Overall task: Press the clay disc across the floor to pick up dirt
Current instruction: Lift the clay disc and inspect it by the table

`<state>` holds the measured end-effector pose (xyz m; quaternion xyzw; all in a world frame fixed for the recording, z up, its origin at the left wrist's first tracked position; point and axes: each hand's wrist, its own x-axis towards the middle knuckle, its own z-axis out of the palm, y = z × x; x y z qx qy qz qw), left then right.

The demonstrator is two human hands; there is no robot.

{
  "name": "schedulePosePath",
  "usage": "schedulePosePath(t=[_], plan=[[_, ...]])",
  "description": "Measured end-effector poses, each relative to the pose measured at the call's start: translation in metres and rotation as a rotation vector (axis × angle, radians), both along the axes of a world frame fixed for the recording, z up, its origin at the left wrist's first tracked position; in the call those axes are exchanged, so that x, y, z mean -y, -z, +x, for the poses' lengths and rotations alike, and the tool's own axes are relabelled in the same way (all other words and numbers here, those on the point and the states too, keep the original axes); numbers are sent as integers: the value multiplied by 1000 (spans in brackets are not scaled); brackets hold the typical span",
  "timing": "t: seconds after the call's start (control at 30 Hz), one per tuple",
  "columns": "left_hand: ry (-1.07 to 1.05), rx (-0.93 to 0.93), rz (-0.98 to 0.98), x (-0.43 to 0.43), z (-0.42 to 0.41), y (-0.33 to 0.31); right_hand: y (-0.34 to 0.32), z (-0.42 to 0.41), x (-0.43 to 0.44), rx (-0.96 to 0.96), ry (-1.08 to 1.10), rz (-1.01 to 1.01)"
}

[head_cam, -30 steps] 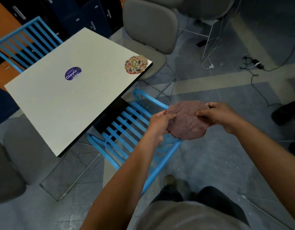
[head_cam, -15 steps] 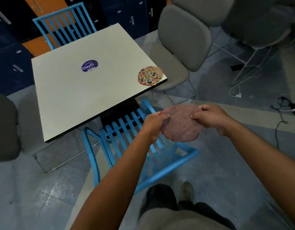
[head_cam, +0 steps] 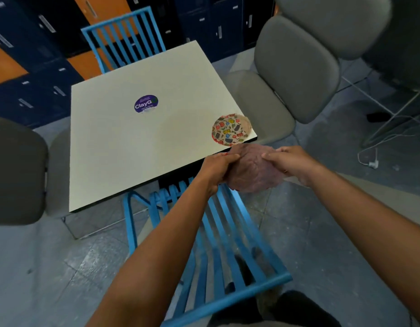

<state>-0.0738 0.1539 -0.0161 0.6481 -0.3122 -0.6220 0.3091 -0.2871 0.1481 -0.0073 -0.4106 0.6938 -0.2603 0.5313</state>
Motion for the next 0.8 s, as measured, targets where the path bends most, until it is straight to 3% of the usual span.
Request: schedulePosePath(t=[0.17, 0.57, 0.8], plan=[[37, 52, -10, 64, 18, 5, 0, 10, 61, 98, 4, 27], [39, 256, 68, 204, 32, 28, 26, 26, 224, -77, -283, 6], [23, 447, -119, 257, 41, 21, 17, 38, 280, -131, -356, -153]])
